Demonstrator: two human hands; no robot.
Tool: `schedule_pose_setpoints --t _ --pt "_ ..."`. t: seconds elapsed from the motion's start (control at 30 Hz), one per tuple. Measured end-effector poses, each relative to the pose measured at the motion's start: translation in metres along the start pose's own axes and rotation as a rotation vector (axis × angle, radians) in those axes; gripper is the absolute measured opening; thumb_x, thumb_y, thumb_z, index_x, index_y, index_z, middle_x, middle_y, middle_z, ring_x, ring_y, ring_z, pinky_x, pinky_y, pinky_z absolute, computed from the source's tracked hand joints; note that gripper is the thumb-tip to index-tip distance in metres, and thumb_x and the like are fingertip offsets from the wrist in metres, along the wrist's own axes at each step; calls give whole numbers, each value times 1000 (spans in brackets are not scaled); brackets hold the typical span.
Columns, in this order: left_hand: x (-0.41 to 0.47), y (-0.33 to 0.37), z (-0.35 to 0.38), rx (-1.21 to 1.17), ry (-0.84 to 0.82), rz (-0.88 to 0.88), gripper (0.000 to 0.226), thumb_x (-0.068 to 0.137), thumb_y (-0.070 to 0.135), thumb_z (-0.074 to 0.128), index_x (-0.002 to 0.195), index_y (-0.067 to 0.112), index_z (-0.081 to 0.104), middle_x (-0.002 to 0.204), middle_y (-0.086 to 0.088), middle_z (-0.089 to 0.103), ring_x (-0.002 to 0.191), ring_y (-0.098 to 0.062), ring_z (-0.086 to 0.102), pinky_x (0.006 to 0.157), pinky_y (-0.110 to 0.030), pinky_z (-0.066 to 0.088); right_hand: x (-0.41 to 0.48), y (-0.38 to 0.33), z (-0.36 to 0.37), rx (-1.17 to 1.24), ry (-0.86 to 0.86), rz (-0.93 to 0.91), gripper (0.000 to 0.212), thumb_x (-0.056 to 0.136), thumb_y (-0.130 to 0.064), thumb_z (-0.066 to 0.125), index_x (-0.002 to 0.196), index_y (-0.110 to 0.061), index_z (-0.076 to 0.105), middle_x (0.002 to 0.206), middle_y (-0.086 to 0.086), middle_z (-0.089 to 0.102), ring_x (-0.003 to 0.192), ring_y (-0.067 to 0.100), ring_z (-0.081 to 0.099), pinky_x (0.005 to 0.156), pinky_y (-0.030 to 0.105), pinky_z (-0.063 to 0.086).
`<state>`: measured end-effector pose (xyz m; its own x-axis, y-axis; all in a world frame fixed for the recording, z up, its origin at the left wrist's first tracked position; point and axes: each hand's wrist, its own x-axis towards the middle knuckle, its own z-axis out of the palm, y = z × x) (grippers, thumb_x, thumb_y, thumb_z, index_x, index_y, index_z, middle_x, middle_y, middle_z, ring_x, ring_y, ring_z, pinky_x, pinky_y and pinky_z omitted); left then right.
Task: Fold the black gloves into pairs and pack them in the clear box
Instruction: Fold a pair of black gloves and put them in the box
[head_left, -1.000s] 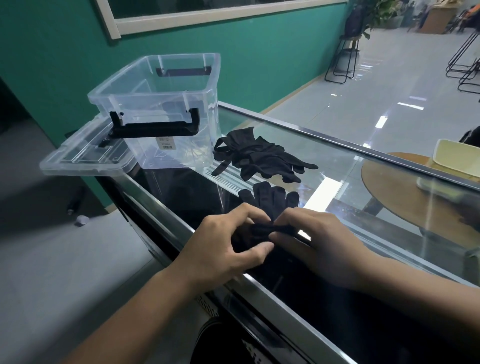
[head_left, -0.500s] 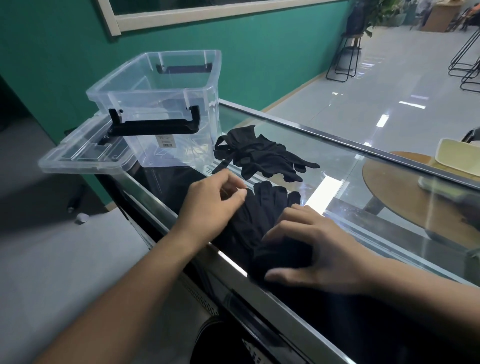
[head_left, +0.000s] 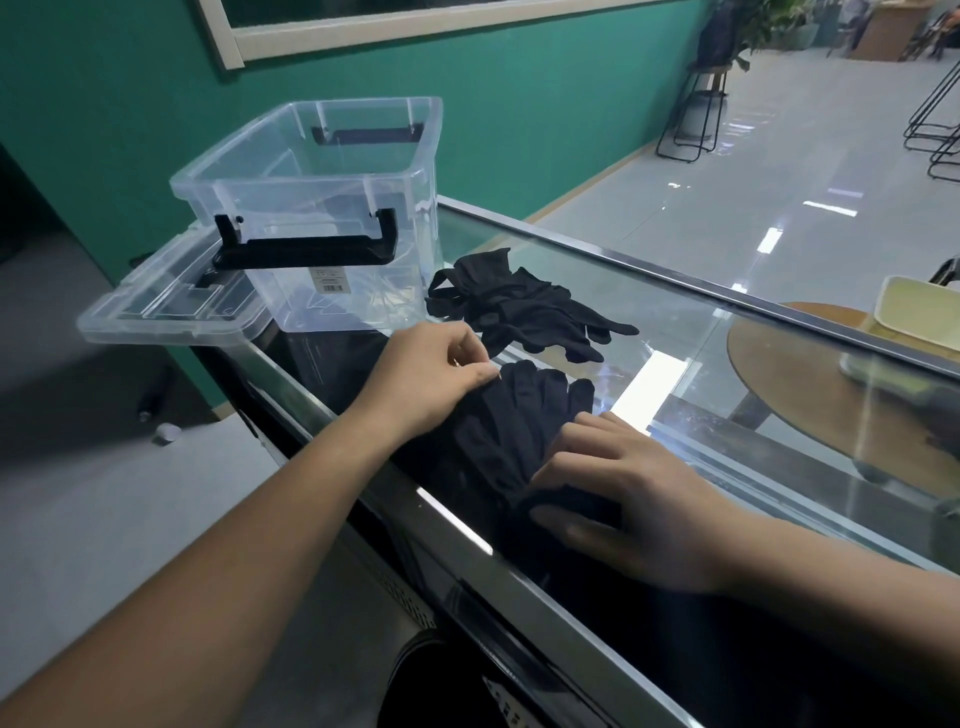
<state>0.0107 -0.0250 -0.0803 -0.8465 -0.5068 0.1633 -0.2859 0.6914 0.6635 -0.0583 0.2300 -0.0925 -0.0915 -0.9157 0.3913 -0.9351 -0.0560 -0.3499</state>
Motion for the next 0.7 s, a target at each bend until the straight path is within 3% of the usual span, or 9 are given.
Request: schedule_pose_setpoints --t 0.13,0.23,0.4,0.53,0.63,0.7 --pt "-3 -4 -7 -80 30 -21 11 94 26 83 88 22 74 86 10 78 86 -9 75 82 -24 55 1 -1 2 -11 76 -36 19 104 -35 72 106 -18 78 99 0 66 90 25 60 80 39 48" --pt "-5 -7 -8 -16 12 -26 9 93 23 82 88 23 74 89 9 78 90 -10 73 85 -27 56 2 -1 4 18 3 -44 22 105 -41 69 107 -22 78 101 -3 66 92 21 60 81 37 49" --pt "-6 -5 -7 60 -7 7 11 91 13 79 94 22 73 90 9 76 79 -6 69 73 -18 51 1 1 6 63 -49 -25 22 109 -37 62 110 -22 78 104 -3 65 95 19 61 83 34 50" --pt "-1 -5 -3 117 -51 29 25 89 8 69 103 29 75 99 9 73 77 -7 64 72 -16 48 0 1 6 46 -68 -22 22 110 -36 60 112 -22 77 106 -3 64 97 19 60 84 35 49" --pt "5 -1 3 117 2 34 6 93 24 73 95 28 77 100 10 72 77 -1 60 75 -17 47 0 1 5 41 -82 -26 19 108 -36 63 113 -24 77 106 -4 64 98 18 60 84 34 50" --pt "11 1 8 96 6 19 14 92 41 78 89 28 76 95 10 71 81 -1 60 75 -23 47 0 1 4 46 -93 -24 17 107 -37 65 113 -26 76 107 -4 63 98 18 60 83 35 50"
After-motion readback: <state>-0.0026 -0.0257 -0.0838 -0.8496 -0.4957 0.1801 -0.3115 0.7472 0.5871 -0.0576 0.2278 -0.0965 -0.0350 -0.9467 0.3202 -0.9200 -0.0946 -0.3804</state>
